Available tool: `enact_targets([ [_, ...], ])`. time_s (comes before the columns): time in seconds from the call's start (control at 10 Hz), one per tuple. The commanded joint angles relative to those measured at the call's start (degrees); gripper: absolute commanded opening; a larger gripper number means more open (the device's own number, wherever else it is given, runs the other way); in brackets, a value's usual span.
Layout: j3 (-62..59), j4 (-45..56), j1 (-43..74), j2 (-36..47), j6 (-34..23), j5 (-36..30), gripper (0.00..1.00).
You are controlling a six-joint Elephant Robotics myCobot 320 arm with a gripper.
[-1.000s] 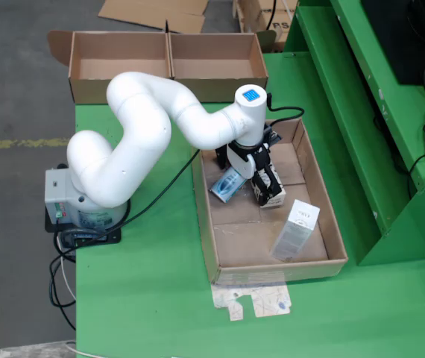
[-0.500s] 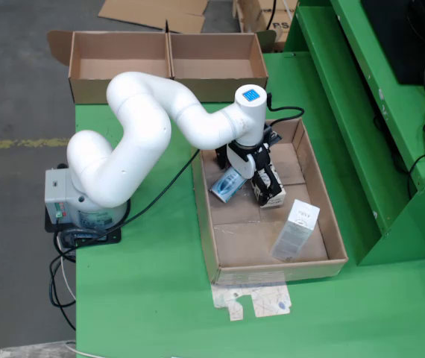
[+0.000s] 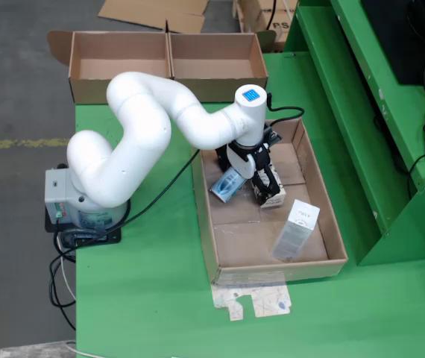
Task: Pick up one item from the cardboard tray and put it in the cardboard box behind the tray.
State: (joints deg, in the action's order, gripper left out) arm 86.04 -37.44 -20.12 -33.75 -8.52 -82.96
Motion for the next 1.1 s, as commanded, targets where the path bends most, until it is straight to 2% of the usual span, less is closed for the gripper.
enact_targets([
  [0.0,-1.61,-0.75,0.23,1.15,0.22,-0.24,0.50],
  [0.5,-1.61,-0.75,0.23,1.15,0.22,-0.24,0.00],
  [1.0,-1.61,-0.75,0.23,1.15,0.22,-0.24,0.00],
])
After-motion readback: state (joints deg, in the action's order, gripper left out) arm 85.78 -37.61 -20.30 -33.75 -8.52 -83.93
